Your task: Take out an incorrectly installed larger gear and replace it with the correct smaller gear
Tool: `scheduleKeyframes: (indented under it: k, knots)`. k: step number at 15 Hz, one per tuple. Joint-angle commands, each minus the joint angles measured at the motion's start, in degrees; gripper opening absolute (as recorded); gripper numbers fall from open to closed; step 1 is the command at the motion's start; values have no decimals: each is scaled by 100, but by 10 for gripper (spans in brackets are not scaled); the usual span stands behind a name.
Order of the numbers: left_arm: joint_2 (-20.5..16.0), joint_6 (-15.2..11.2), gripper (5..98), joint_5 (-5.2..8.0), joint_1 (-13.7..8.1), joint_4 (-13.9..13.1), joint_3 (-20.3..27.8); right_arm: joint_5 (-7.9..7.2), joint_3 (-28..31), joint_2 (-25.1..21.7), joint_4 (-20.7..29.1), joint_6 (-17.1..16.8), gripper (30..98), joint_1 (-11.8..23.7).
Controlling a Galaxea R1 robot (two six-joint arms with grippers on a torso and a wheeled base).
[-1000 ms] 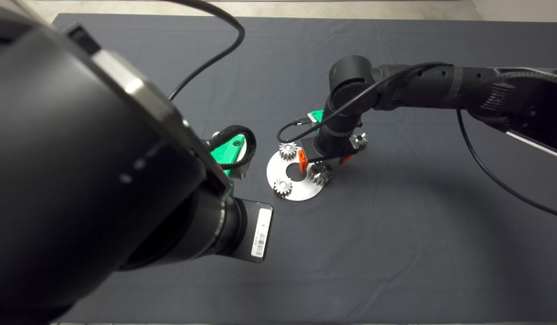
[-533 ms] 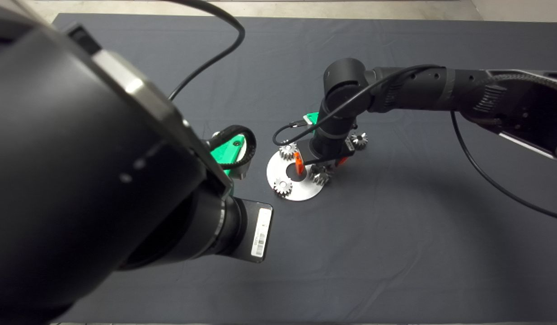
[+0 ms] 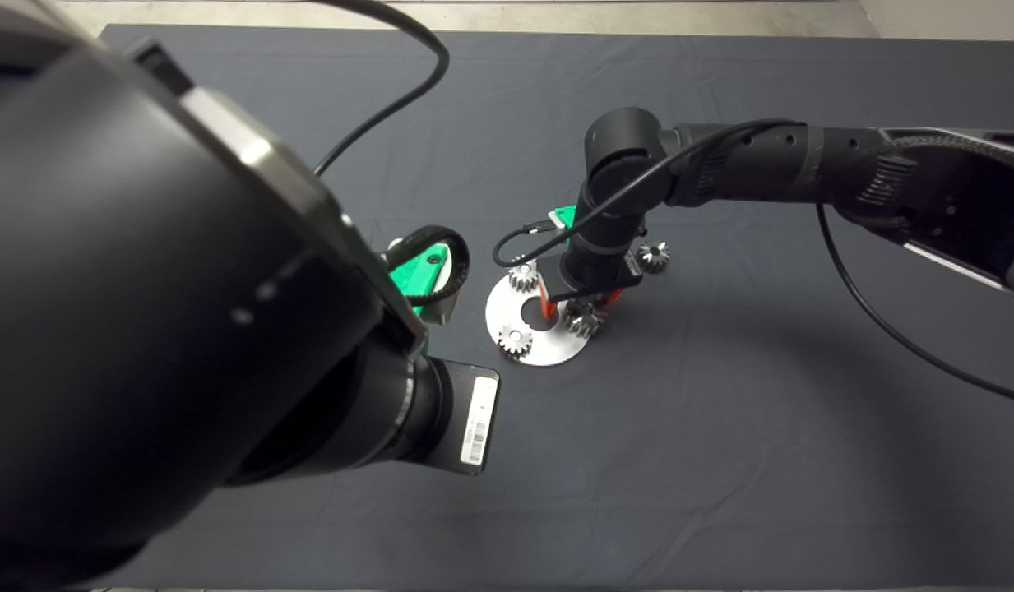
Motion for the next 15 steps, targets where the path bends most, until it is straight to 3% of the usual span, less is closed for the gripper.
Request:
scheduleKeyframes:
  k: [1,5,9,11,15]
  knots:
    - [94,4,546,395,-109,-35,-46,-531,5,16,-150,24,697,129]
    - [103,4,546,395,-109,-35,-81,-531,5,-1,-150,42,615,120]
    - [103,4,546,395,-109,-35,-99,-531,6,-10,-150,42,578,129]
    - [103,4,546,395,-109,-35,-143,-531,5,-19,-150,42,514,147]
    - [107,13,546,395,-109,-35,-209,-540,5,-28,-150,42,498,164]
